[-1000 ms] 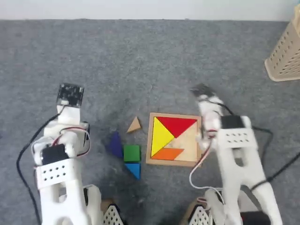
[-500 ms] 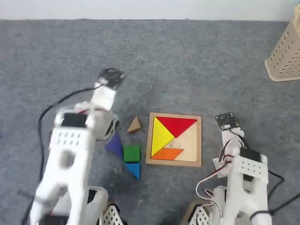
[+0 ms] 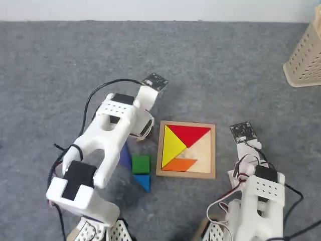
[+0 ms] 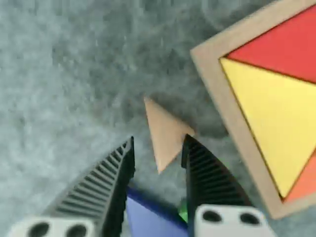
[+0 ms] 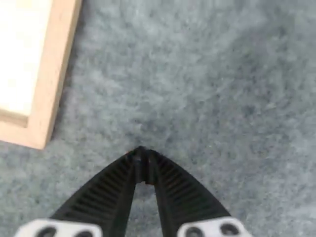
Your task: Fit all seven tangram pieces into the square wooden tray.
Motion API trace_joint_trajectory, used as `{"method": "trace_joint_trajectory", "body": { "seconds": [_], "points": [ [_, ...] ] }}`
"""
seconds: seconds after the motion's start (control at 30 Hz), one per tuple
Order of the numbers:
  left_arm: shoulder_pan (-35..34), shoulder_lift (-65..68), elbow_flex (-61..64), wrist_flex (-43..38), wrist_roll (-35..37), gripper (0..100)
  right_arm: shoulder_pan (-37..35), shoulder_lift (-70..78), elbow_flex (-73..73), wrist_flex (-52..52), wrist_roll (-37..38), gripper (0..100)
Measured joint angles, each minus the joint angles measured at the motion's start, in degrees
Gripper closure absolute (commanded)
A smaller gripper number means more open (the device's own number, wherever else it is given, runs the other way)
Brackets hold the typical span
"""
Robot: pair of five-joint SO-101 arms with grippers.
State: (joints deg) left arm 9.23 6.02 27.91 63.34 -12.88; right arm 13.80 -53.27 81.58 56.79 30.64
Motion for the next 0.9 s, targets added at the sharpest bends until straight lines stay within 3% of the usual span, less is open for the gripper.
{"method": "trace_joint_trajectory", "body": {
  "seconds": [0.3, 0.6, 0.9],
  "points": [
    [0.2, 1.0, -0.8, -3.5, 0.2, 84, 0.0, 0.0, 0.0, 0.0, 0.0, 98.5],
    [5.4, 1.1, 0.7, -3.5, 0.3, 85, 0.0, 0.0, 0.0, 0.0, 0.0, 98.5],
    [3.4, 1.1, 2.7, -4.0, 0.7, 85, 0.0, -0.2, 0.0, 0.0, 0.0, 98.5]
  ]
}}
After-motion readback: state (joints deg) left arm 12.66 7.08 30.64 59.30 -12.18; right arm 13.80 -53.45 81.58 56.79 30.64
